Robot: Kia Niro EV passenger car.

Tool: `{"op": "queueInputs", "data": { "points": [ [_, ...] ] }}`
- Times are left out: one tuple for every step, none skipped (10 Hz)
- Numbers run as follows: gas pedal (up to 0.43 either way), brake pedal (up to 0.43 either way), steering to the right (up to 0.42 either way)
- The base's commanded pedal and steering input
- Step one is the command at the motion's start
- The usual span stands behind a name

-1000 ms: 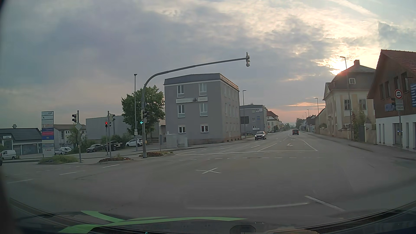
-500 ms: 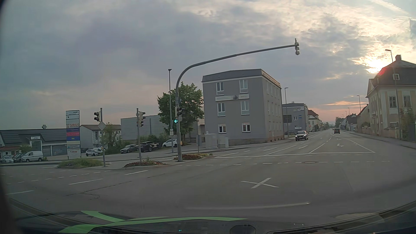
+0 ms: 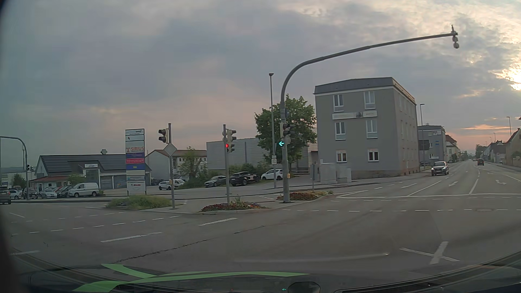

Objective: Follow the waypoints while adhering to traffic rules and regulations

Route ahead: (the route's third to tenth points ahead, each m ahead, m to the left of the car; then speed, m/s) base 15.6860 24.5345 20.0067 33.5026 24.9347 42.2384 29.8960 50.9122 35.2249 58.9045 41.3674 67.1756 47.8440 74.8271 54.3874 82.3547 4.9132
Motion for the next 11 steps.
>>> {"op": "queueInputs", "data": {
  "points": [
    [0.028,0.0,-0.339],
    [0.028,0.0,-0.346],
    [0.028,0.0,-0.36],
    [0.028,0.0,-0.374],
    [0.028,0.0,-0.38],
    [0.028,0.0,-0.388],
    [0.028,0.0,-0.398],
    [0.028,0.0,-0.402],
    [0.028,0.0,-0.401],
    [0.028,0.0,-0.396],
    [0.028,0.0,-0.39]
  ]
}}
